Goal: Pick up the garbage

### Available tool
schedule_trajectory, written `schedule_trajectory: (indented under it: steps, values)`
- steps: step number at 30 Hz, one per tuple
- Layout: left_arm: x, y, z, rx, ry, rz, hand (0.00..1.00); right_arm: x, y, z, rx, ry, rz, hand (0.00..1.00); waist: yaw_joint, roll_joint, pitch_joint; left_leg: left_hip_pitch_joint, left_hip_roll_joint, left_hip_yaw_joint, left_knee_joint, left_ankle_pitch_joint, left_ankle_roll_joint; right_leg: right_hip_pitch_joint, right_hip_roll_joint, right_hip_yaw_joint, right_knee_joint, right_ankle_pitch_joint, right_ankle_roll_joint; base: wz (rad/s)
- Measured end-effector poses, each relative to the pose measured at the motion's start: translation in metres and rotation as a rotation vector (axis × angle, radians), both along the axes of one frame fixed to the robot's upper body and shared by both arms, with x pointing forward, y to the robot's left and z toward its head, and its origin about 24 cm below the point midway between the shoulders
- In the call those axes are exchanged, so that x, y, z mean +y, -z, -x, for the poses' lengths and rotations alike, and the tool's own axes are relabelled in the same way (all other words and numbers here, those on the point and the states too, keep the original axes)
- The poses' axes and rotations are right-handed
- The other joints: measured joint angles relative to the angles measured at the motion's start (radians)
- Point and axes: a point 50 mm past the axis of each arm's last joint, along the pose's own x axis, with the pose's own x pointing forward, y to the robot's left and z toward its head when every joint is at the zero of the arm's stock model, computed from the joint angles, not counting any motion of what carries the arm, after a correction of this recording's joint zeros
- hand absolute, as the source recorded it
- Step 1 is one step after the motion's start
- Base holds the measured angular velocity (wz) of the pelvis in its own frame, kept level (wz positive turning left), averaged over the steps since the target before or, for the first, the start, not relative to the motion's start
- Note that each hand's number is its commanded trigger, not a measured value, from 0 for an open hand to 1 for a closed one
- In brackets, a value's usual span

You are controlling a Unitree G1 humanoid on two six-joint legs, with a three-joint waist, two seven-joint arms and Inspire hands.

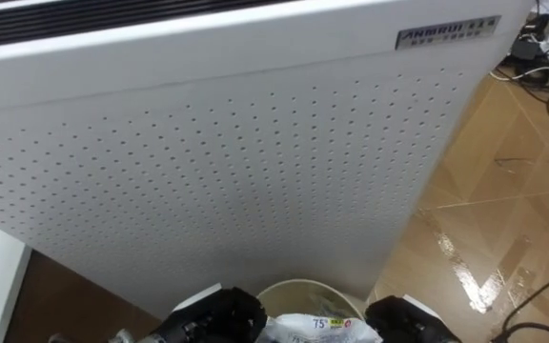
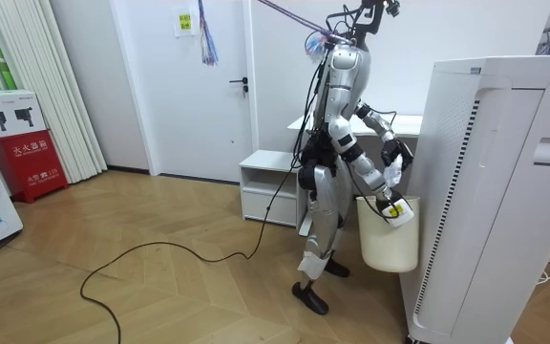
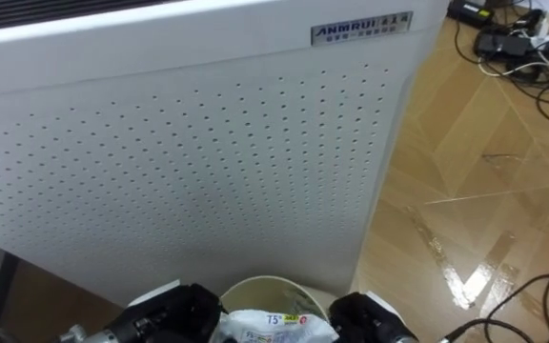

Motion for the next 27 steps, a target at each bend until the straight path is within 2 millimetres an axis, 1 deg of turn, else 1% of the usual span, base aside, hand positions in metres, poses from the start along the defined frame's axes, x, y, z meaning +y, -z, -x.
schedule_trajectory:
  steps: [1, 3, 5, 10, 12, 20, 27]
  values:
    - [0.002, -0.001, -0.001, -0.004, -0.011, -0.001, 0.0, -0.001, 0.0, 0.0, 0.001, 0.001, 0.003, 1.0, 0.0, 0.003, -0.0019, 0.003, 0.0, 0.0, 0.0, 0.001, 0.0, 0.002, 0.0, 0.001, 0.002, 0.0, 0.0, 0.0]
    - [0.005, -0.001, -0.001, -0.008, -0.02, -0.009, 0.0, -0.001, 0.001, 0.001, 0.004, 0.001, 0.003, 1.0, -0.002, 0.005, -0.0029, 0.013, 0.0, -0.001, -0.001, 0.003, 0.0, 0.012, 0.001, 0.001, 0.002, 0.0, -0.001, 0.0]
    - [0.005, 0.0, 0.0, -0.005, -0.028, -0.011, 0.0, -0.001, 0.001, 0.002, 0.007, 0.0, 0.001, 1.0, -0.002, 0.006, -0.0035, 0.025, 0.0, 0.002, -0.008, 0.005, -0.001, 0.024, 0.002, 0.001, -0.011, 0.001, -0.002, 0.0]
    - [0.007, 0.002, 0.003, 0.005, -0.03, -0.016, 0.0, -0.001, 0.002, 0.003, 0.008, -0.004, -0.007, 1.0, -0.008, 0.006, -0.0035, 0.031, -0.001, -0.005, -0.04, 0.026, -0.005, 0.026, 0.0, -0.006, -0.027, 0.011, -0.005, 0.04]
    - [0.008, 0.002, 0.004, 0.005, -0.031, -0.017, 0.0, -0.002, 0.002, 0.004, 0.013, -0.002, -0.008, 1.0, -0.005, 0.006, -0.0033, 0.031, -0.001, -0.006, -0.041, 0.026, -0.005, 0.026, 0.0, -0.007, -0.025, 0.01, -0.005, 0.03]
    - [0.009, 0.002, 0.004, 0.005, -0.03, -0.021, 0.0, -0.01, 0.0, 0.004, 0.015, 0.013, -0.013, 1.0, -0.007, 0.001, -0.0002, 0.031, 0.0, -0.006, -0.041, 0.026, -0.005, 0.028, -0.006, -0.006, -0.024, 0.008, -0.003, 0.0]
    - [0.009, 0.002, 0.004, 0.003, -0.029, -0.022, 0.0, -0.011, 0.0, 0.004, 0.013, 0.017, -0.011, 1.0, -0.008, -0.004, 0.0045, 0.041, 0.0, -0.009, -0.043, 0.026, -0.005, 0.04, -0.003, -0.007, -0.03, 0.004, -0.001, 0.02]
